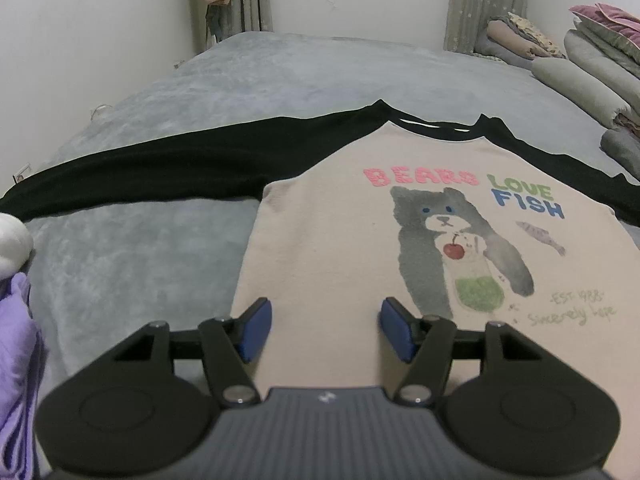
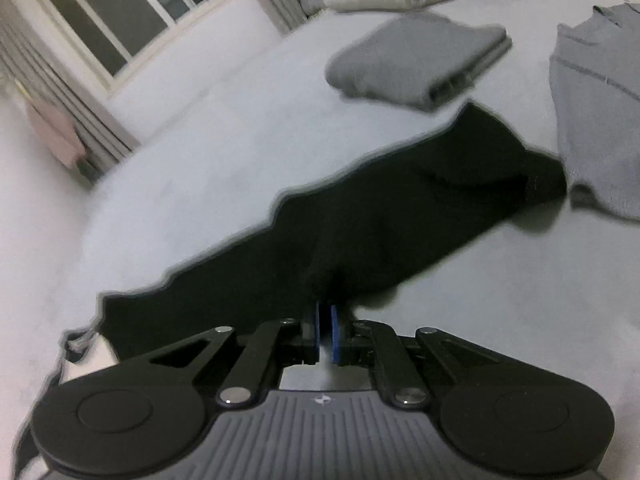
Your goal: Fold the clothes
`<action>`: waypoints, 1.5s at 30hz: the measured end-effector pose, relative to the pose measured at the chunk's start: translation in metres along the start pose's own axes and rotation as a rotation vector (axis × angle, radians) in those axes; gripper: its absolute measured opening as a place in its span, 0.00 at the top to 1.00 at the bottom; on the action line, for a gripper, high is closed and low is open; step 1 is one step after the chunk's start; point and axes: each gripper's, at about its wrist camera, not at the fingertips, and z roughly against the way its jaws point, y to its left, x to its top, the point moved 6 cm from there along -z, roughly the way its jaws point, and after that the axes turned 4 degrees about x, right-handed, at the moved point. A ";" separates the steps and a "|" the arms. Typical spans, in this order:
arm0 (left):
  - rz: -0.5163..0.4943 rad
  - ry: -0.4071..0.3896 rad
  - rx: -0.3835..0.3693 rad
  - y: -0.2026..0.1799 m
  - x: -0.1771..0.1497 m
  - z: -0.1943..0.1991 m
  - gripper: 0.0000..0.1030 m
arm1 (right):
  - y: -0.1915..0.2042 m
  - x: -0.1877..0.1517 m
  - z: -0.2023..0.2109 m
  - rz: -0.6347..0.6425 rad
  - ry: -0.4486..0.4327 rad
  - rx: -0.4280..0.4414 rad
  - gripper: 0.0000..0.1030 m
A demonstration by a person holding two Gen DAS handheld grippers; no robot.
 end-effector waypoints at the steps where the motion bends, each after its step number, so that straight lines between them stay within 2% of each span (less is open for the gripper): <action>1: -0.001 0.000 0.000 0.000 0.000 0.000 0.42 | 0.000 0.002 0.002 0.002 -0.016 0.001 0.94; 5: -0.002 0.002 0.001 -0.002 0.000 0.000 0.40 | 0.010 0.014 0.026 0.057 -0.103 -0.038 0.86; 8: -0.001 0.003 -0.001 -0.003 0.000 0.001 0.40 | 0.011 0.019 0.034 0.075 -0.121 -0.047 0.78; 13: 0.003 0.005 -0.003 -0.003 0.000 0.001 0.40 | -0.038 0.025 0.039 -0.063 -0.088 -0.101 0.77; 16: 0.001 0.006 -0.001 -0.004 0.001 0.000 0.39 | -0.069 0.032 0.049 -0.182 -0.105 -0.057 0.77; 19: -0.007 0.003 0.003 -0.004 0.000 -0.001 0.38 | -0.085 0.040 0.048 -0.259 -0.136 -0.025 0.69; 21: -0.007 0.002 0.002 -0.004 0.000 -0.001 0.38 | -0.084 0.043 0.040 -0.242 -0.146 -0.034 0.69; 23: -0.006 0.000 -0.001 -0.004 0.000 -0.001 0.38 | -0.082 0.047 0.032 -0.203 -0.149 -0.068 0.92; 24: -0.005 0.001 -0.001 -0.004 0.000 -0.001 0.38 | -0.077 0.051 0.033 -0.157 -0.150 -0.100 0.92; 25: -0.005 0.001 0.000 -0.004 0.000 -0.001 0.38 | -0.072 0.057 0.037 -0.114 -0.174 -0.118 0.97; 27: -0.007 0.001 0.005 -0.005 0.000 -0.001 0.37 | -0.066 0.071 0.055 -0.054 -0.238 -0.152 0.97; 30: -0.012 -0.002 0.010 -0.006 0.000 -0.002 0.37 | -0.068 0.085 0.065 -0.015 -0.251 -0.206 0.97; 33: -0.010 -0.002 0.008 -0.005 0.000 -0.002 0.37 | -0.065 0.087 0.056 0.066 -0.221 -0.255 0.97; 36: -0.010 -0.002 0.005 -0.004 0.000 -0.002 0.37 | -0.060 0.076 0.039 0.110 -0.145 -0.266 0.97; 39: -0.011 -0.002 0.002 -0.004 0.000 -0.002 0.37 | -0.071 0.069 0.036 0.051 -0.139 -0.257 0.91; 41: -0.011 -0.001 0.001 -0.004 0.000 -0.002 0.37 | -0.081 0.070 0.043 -0.017 -0.163 -0.220 0.80; 45: -0.013 0.000 0.006 -0.005 0.000 -0.002 0.37 | -0.107 0.077 0.067 -0.145 -0.232 -0.203 0.77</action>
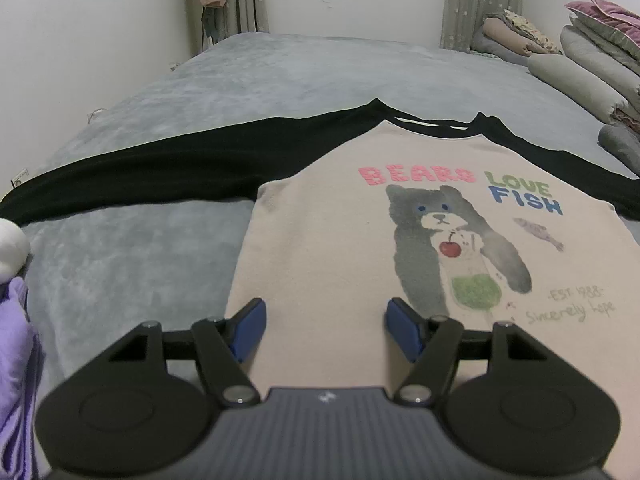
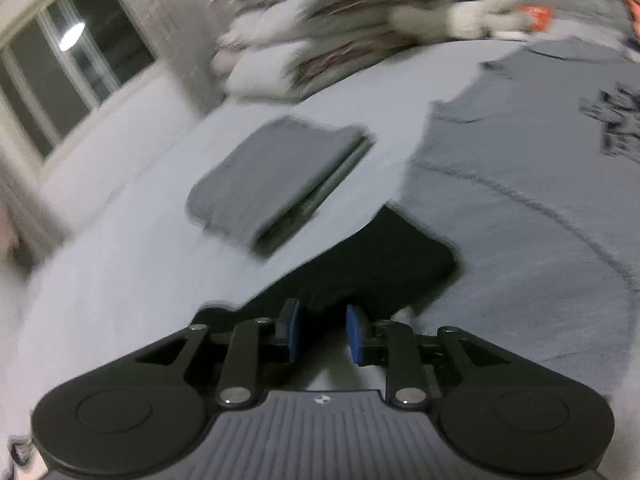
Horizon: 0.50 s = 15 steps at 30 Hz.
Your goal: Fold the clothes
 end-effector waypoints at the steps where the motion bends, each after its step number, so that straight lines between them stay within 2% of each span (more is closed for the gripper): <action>1: -0.001 0.000 0.002 -0.001 0.000 0.000 0.36 | -0.005 0.002 -0.001 -0.020 0.003 0.001 0.77; 3: -0.003 -0.002 0.005 -0.002 -0.001 0.000 0.36 | -0.003 -0.001 -0.008 0.000 0.029 -0.006 0.77; 7: -0.003 -0.004 0.005 -0.001 -0.001 -0.001 0.36 | 0.009 -0.004 -0.017 0.067 0.012 -0.036 0.76; 9: -0.002 -0.003 0.004 -0.001 -0.001 -0.001 0.36 | 0.013 -0.003 -0.018 0.102 0.005 -0.055 0.92; 10: -0.001 -0.003 0.004 -0.001 -0.001 -0.001 0.36 | 0.015 -0.001 -0.017 0.116 -0.002 -0.054 0.95; 13: -0.001 -0.003 0.004 -0.001 -0.001 -0.001 0.36 | 0.027 0.003 -0.009 0.167 -0.020 -0.009 0.96; 15: -0.001 -0.002 0.004 0.000 0.000 -0.001 0.36 | 0.038 0.002 -0.006 0.242 -0.006 -0.014 0.96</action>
